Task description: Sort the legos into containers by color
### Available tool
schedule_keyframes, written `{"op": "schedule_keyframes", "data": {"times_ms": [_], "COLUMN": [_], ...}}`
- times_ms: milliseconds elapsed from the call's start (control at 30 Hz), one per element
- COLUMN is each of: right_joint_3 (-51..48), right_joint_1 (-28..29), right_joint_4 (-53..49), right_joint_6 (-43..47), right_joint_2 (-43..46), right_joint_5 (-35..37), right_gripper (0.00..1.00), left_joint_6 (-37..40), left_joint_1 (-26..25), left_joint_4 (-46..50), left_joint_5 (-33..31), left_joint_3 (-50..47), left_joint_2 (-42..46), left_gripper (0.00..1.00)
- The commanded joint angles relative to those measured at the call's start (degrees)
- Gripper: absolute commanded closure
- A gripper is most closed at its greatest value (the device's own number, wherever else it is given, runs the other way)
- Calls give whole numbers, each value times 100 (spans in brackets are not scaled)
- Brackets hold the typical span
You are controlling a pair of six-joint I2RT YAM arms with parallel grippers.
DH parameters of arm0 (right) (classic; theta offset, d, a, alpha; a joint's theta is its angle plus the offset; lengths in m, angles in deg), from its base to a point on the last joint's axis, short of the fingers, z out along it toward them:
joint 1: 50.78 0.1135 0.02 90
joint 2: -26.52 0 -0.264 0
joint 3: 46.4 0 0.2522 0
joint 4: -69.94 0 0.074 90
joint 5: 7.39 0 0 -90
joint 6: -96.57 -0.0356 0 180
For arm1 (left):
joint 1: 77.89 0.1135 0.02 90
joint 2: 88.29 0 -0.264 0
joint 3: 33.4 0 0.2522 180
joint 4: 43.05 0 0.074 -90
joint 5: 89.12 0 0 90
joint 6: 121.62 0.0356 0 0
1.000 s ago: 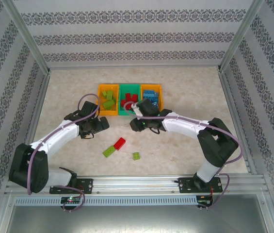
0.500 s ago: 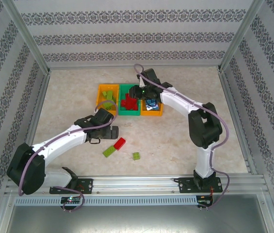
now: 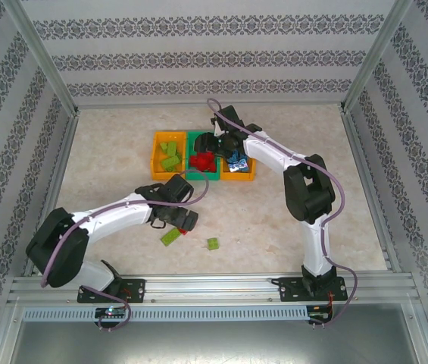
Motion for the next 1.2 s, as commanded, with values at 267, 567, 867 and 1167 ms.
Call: {"op": "schedule_keyframes", "data": {"times_ms": [267,567,867,1167], "right_joint_3": [-980,-2830,-4897,-6050], "right_joint_1": [-196,-893,-1985,-2599], "right_joint_4": [367,921,1227,1179], "right_joint_6": [73,145,198,231], "right_joint_2": [1382,2845,4537,5937], "right_joint_5": [0,190,686,1131], "right_gripper": [22,11,2,2], "left_joint_6": [651,628,650,689], "left_joint_1": [-293,-303,-330,-355], "left_joint_4": [1,125,250,327], "left_joint_5": [528,541,715,697], "left_joint_3": [315,355,603,654], "left_joint_2": [-395,-575,-985,-1190], "left_gripper": [10,14,21,28]}}
